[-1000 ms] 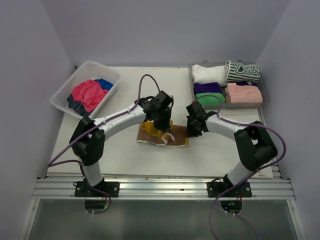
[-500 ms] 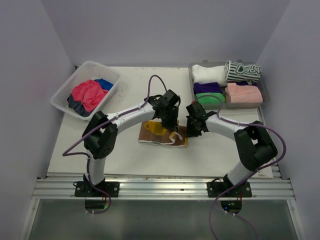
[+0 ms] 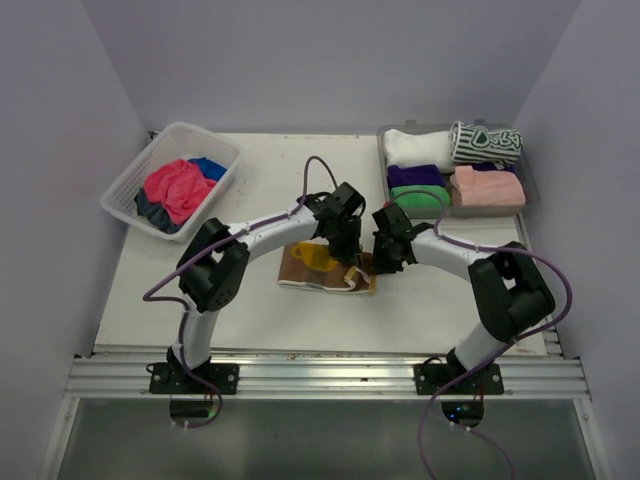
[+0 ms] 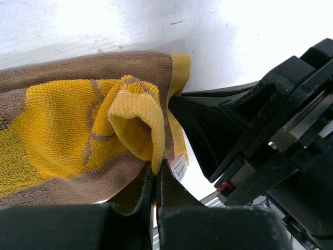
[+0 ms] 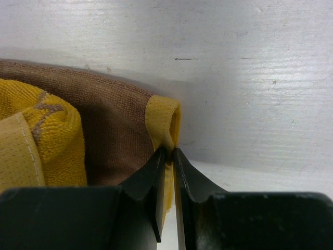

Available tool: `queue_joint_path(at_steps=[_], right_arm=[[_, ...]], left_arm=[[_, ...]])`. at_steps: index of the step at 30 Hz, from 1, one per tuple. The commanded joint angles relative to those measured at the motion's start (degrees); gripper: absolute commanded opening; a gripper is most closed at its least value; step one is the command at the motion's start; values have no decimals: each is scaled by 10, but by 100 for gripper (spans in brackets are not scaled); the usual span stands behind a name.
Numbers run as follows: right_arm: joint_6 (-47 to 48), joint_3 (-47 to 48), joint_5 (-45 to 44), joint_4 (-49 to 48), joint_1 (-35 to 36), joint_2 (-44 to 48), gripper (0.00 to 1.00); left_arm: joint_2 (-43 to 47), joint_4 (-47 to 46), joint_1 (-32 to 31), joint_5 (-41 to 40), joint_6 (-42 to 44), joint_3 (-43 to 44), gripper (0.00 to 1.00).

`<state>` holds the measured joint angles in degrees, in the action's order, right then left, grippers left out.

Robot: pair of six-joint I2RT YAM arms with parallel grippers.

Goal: Roll the towels
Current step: Fold the towel

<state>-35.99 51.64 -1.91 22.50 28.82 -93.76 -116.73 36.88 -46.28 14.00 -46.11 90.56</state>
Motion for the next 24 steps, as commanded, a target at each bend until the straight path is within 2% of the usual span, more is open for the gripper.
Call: queue_joint_path(at_steps=[1,7,10,11,12,20,24], right_arm=[[-7,-2,10,-8,2,-2,15],[-8,-5,6,-4,1,7,15],[-8,-7,-1,5,2,18,17],[-8,-7,-2,13,2,26,19],[-8,-7,-8,18,1,32,19],[-5,-7,-78,95,0,133,23],[-4,0,-84,111,3,179,26]], left_arm=[[-6,-24,-7,23,-16,31,0],[-32,-19,-7,28,-18,40,1],[-32,-11,-7,27,-20,38,30],[-29,-9,-7,26,-17,39,36],[-25,-8,-7,26,-15,40,38],[78,19,-4,-7,5,25,40],[141,15,14,-14,10,-29,40]])
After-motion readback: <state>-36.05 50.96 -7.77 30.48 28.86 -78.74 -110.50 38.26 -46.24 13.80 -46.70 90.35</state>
